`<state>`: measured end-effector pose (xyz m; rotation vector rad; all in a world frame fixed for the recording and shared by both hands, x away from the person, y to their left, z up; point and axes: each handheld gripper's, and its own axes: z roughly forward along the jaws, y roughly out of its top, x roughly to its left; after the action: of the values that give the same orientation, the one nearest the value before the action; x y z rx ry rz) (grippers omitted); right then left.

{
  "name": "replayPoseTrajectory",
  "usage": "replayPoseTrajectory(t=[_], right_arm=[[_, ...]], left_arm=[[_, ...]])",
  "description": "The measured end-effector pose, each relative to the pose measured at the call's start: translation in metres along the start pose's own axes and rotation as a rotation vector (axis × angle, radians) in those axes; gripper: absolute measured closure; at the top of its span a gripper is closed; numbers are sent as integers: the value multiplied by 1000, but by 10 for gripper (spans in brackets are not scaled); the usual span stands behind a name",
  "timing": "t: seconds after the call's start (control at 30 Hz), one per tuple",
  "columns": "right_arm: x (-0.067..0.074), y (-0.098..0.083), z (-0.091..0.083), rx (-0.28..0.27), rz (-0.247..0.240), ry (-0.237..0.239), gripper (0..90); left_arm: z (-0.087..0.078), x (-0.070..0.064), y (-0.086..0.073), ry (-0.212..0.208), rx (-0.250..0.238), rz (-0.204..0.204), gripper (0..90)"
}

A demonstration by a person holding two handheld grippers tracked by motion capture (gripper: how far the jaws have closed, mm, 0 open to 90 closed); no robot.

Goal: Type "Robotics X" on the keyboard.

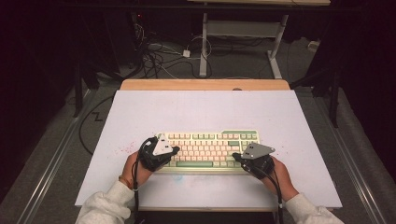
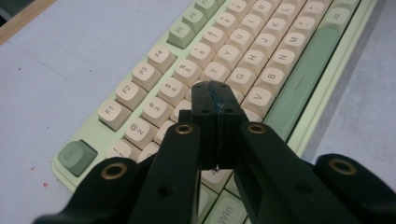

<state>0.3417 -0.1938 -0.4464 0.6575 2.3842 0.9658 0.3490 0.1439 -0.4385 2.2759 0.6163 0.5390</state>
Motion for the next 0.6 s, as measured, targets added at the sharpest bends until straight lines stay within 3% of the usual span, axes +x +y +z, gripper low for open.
replayPoseTrajectory(t=[0.4, 0.53, 0.6], right_arm=[[-3, 3, -9, -60, 18, -10, 775], [-3, 4, -10, -73, 21, -9, 719], [-3, 4, -10, -79, 22, -18, 672]], left_arm=[[-1, -3, 2, 37, -33, 30, 767], [0, -4, 2, 47, -40, 38, 704], [0, -4, 3, 60, -41, 45, 631]])
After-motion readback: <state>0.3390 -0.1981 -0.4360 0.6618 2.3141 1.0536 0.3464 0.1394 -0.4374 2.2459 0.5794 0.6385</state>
